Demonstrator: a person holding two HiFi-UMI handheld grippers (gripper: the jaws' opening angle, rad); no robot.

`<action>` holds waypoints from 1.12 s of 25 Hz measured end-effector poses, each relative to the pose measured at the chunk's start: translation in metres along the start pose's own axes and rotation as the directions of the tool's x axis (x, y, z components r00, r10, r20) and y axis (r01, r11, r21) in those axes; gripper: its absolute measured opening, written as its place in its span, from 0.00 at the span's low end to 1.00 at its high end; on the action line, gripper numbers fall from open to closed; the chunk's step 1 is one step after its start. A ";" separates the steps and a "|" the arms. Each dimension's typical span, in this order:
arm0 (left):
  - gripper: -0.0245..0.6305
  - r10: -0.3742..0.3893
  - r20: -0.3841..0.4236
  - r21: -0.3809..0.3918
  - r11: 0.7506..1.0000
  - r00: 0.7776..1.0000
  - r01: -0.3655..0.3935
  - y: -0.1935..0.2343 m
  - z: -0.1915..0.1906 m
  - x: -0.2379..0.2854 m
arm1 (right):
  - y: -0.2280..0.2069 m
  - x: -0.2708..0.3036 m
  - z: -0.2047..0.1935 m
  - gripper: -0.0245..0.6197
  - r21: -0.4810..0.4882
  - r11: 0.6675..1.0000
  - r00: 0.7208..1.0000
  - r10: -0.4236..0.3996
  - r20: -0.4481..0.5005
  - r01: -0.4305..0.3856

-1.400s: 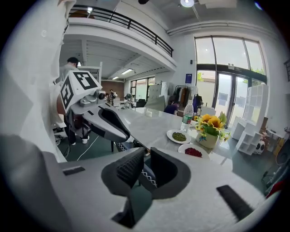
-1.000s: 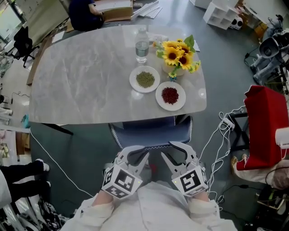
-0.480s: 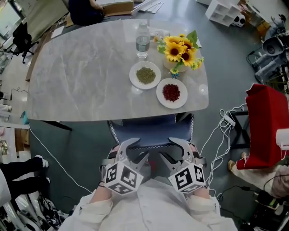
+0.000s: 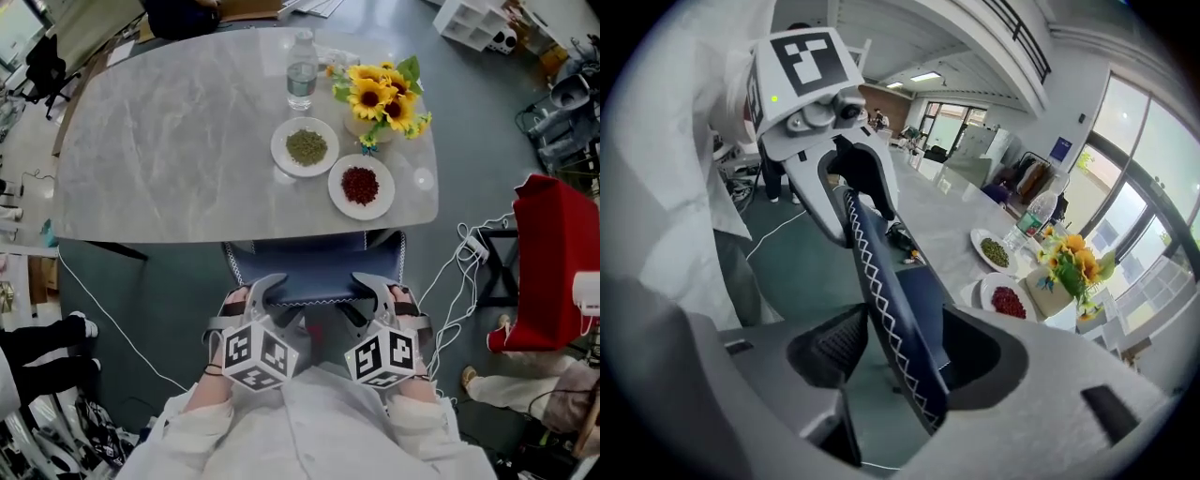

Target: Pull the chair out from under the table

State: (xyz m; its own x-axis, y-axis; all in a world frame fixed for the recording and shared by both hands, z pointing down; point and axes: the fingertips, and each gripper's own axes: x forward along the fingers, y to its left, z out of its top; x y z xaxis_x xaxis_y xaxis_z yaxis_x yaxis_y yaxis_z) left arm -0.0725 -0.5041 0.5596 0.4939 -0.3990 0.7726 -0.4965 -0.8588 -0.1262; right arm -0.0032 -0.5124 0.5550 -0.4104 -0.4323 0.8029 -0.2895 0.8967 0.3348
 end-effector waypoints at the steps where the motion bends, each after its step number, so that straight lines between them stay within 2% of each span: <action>1: 0.41 0.001 -0.002 0.004 1.000 1.000 -0.001 0.000 0.000 0.002 | 0.000 0.002 -0.001 0.38 -0.013 1.000 1.000 -0.001 -0.008 0.001; 6: 0.41 0.017 -0.059 0.044 0.999 0.998 -0.014 -0.001 -0.012 0.011 | 0.001 0.005 -0.005 0.38 -0.070 0.997 0.999 -0.014 -0.051 0.010; 10: 0.41 0.042 -0.063 0.057 0.998 0.997 -0.039 0.002 -0.015 0.014 | 0.002 0.007 -0.009 0.34 -0.137 0.991 0.995 -0.021 -0.097 0.007; 12: 0.41 0.049 -0.079 0.090 0.995 0.996 -0.042 0.002 -0.018 0.016 | 0.003 0.009 -0.011 0.31 -0.167 0.986 0.993 -0.026 -0.119 0.006; 17: 0.30 0.057 -0.170 0.199 0.980 0.984 -0.022 -0.002 -0.026 0.021 | 0.003 0.012 -0.013 0.27 -0.202 0.979 0.991 -0.036 -0.133 0.008; 22: 0.26 0.046 -0.177 0.217 0.976 0.983 -0.007 -0.003 -0.026 0.022 | 0.003 0.012 -0.014 0.25 -0.232 0.972 0.990 -0.056 -0.129 0.025; 28: 0.26 0.070 -0.175 0.242 0.970 0.982 -0.026 -0.003 -0.027 0.021 | 0.004 0.012 -0.014 0.22 -0.274 0.962 0.990 -0.056 -0.127 0.019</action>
State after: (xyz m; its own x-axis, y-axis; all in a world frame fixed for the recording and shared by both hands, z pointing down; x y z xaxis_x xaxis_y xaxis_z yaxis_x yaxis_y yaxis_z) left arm -0.0795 -0.5012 0.5932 0.3256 -0.3959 0.8586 -0.3212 -0.9004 -0.2934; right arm 0.0026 -0.5123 0.5728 -0.2805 -0.4661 0.8391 -0.0496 0.8801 0.4722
